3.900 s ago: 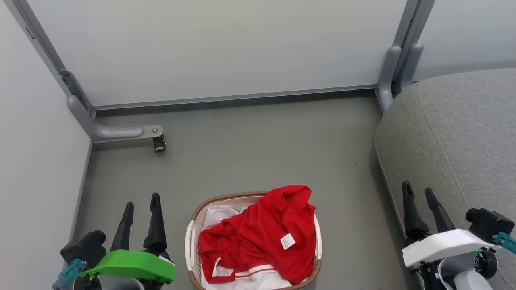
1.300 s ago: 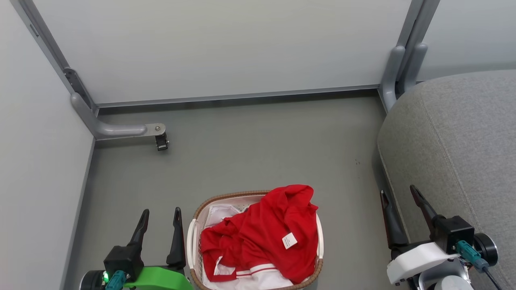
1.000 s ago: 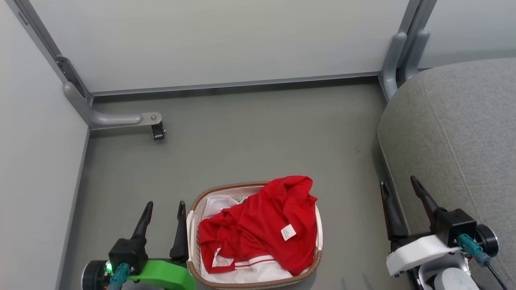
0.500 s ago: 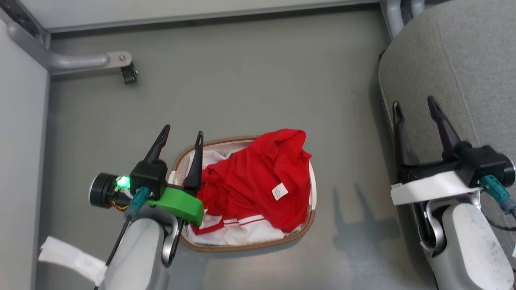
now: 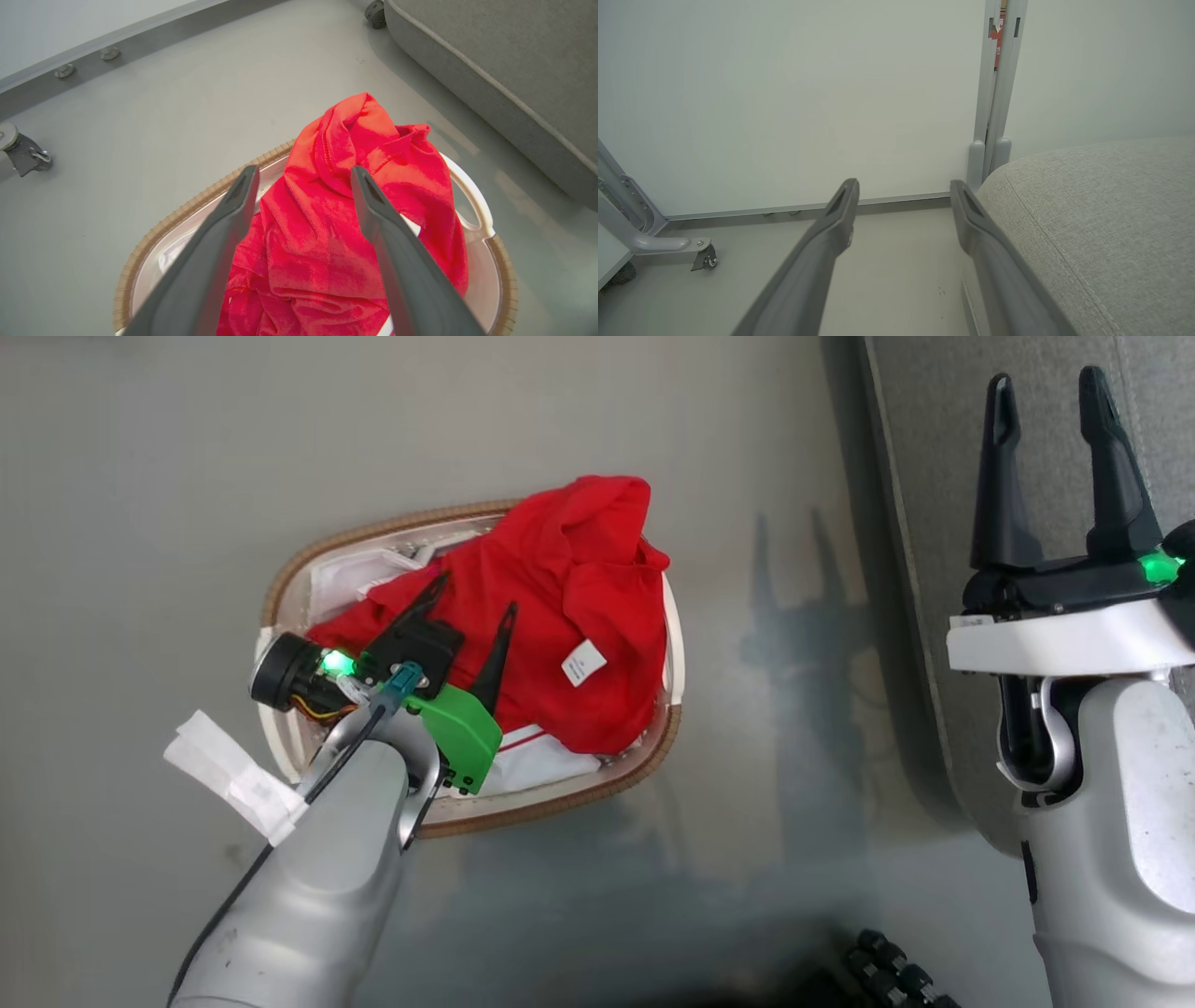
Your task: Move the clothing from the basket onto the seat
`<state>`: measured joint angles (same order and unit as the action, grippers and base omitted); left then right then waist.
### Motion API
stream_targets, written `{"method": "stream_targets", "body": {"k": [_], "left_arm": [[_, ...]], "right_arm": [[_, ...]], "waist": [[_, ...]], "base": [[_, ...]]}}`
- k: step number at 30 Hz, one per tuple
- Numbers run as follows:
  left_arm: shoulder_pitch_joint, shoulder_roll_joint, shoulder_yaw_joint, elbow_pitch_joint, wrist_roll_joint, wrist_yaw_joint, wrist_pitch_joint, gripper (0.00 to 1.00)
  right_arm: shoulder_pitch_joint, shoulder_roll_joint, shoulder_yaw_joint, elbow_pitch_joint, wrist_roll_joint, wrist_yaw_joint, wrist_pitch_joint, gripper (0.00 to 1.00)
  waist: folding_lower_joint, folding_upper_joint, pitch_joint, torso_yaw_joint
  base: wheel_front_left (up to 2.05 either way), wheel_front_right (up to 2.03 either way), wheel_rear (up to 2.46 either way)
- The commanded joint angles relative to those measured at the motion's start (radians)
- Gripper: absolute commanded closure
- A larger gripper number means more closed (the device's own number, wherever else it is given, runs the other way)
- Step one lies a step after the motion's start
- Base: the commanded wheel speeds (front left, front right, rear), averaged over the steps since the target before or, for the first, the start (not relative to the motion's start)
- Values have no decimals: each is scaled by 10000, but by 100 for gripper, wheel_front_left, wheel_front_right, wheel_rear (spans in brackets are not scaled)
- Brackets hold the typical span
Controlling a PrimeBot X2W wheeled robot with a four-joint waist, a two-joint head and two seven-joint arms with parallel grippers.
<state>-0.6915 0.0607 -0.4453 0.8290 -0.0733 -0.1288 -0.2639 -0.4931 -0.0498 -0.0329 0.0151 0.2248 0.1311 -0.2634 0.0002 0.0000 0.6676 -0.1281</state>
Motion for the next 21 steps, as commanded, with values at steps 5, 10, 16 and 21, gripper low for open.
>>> {"method": "stream_targets", "body": {"k": [5,10,16,21], "left_arm": [[-1114,366,-358,1152,-256,-23,121,0],[-1739,554,-332,2103,-259,125,370,0],[-1961,481,-408,2794,-397,101,288,0],[-1879,346,-514,3085,-512,90,148,100]], "right_arm": [[-447,-12,81,-193,403,-6,-23,0],[-572,-12,243,-245,589,-6,-23,0],[-524,-15,346,-275,605,-6,-23,0],[-449,-18,381,-162,513,-6,-23,0]], "waist": [[-2,0,2084,-1474],[-2,0,2331,-1636],[-2,0,2366,-1634],[-2,0,2190,-1548]], "base": [[0,0,0],[0,0,0],[0,0,0],[0,0,0]]}}
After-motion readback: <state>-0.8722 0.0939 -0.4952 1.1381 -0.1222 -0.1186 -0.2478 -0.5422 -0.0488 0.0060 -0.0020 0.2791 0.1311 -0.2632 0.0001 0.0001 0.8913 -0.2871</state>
